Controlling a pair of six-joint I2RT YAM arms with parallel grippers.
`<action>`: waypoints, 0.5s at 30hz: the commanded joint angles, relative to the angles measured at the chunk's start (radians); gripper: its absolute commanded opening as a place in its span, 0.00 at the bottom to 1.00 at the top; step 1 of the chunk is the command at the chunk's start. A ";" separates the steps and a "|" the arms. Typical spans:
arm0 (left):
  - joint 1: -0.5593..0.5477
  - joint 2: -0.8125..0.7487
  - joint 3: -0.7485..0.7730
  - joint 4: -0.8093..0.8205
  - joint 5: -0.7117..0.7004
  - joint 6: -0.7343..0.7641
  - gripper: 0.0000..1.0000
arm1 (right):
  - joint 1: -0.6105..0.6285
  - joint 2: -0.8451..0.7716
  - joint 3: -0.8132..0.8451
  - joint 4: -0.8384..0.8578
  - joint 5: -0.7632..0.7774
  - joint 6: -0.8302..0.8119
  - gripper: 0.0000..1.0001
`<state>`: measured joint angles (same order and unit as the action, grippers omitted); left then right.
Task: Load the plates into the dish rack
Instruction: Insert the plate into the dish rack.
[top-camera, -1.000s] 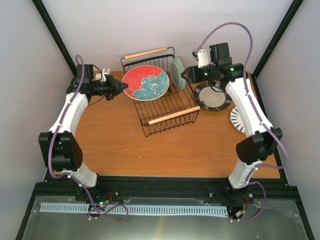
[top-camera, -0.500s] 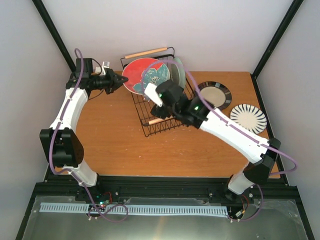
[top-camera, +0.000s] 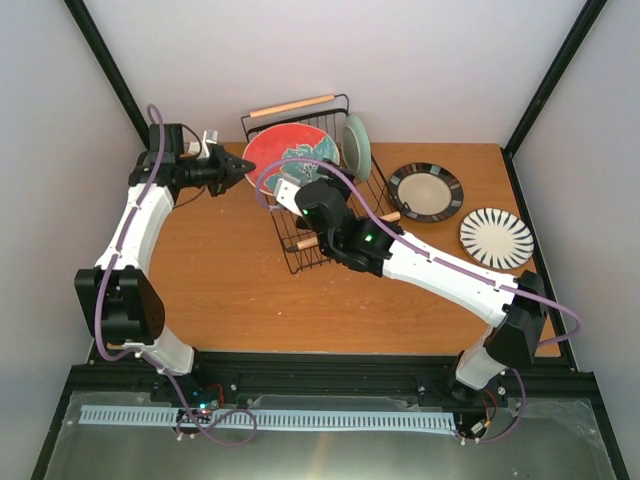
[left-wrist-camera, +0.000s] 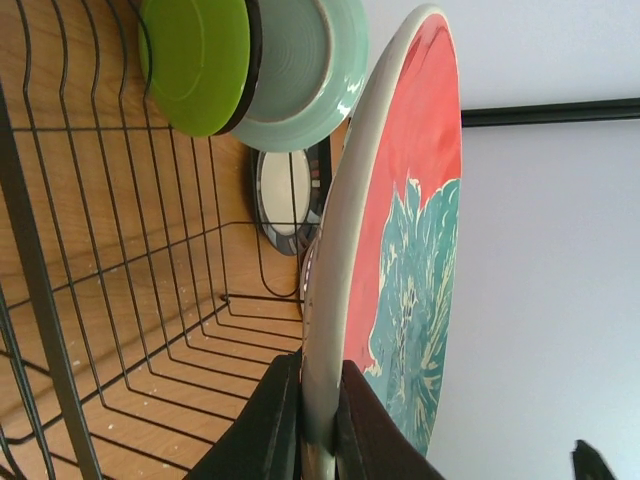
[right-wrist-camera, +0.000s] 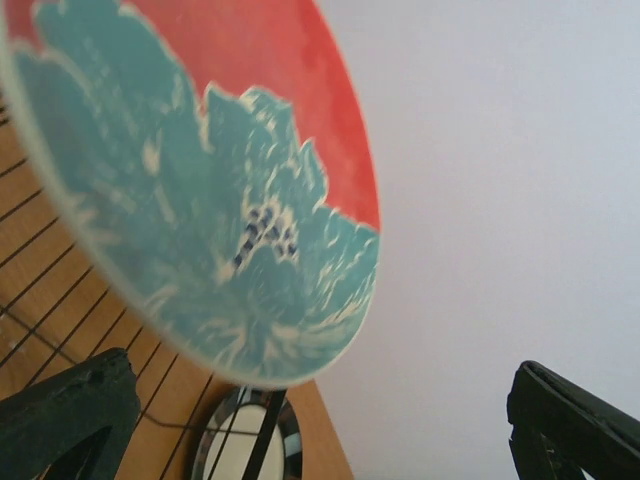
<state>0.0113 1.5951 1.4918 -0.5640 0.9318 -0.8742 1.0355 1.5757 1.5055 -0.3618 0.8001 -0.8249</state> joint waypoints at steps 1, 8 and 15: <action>0.002 -0.076 -0.004 0.074 0.108 0.000 0.01 | 0.018 0.042 0.049 0.064 0.015 -0.053 1.00; -0.011 -0.084 0.002 0.056 0.109 -0.007 0.01 | 0.025 0.096 0.078 0.048 -0.032 -0.028 1.00; -0.023 -0.081 0.031 0.019 0.111 -0.001 0.01 | 0.047 0.124 0.082 0.017 -0.043 0.009 1.00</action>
<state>0.0006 1.5749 1.4593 -0.5983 0.9321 -0.8730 1.0615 1.6890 1.5642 -0.3355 0.7662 -0.8444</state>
